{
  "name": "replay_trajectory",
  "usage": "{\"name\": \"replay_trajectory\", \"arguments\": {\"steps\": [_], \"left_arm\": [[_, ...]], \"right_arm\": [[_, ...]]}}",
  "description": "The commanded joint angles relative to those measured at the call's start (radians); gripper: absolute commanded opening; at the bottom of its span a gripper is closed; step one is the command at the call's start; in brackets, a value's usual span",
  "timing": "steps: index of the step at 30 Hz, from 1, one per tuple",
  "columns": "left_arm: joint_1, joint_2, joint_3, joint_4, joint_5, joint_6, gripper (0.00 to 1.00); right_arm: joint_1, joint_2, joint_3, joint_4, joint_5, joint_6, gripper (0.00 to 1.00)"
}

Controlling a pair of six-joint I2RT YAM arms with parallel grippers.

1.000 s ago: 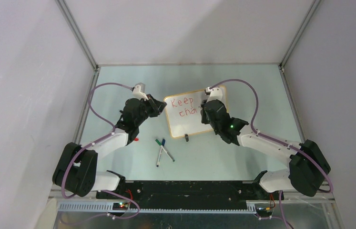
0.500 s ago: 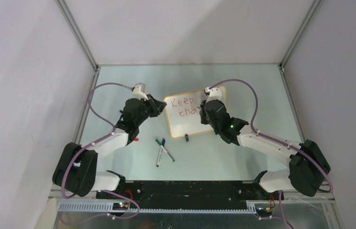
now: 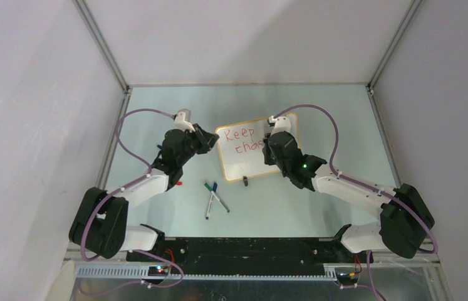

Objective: Write a sentence on the whiteboard

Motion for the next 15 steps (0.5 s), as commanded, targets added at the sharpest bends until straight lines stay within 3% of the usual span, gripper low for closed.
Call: {"name": "replay_trajectory", "arguments": {"steps": [1, 15], "left_arm": [[0.003, -0.022, 0.043, 0.008, -0.01, 0.012, 0.19], [0.002, -0.024, 0.042, 0.005, -0.01, 0.014, 0.19]], "right_arm": [[-0.004, -0.006, 0.037, -0.02, 0.031, 0.002, 0.0], [-0.005, -0.013, 0.037, -0.048, 0.067, 0.007, 0.0]]}}
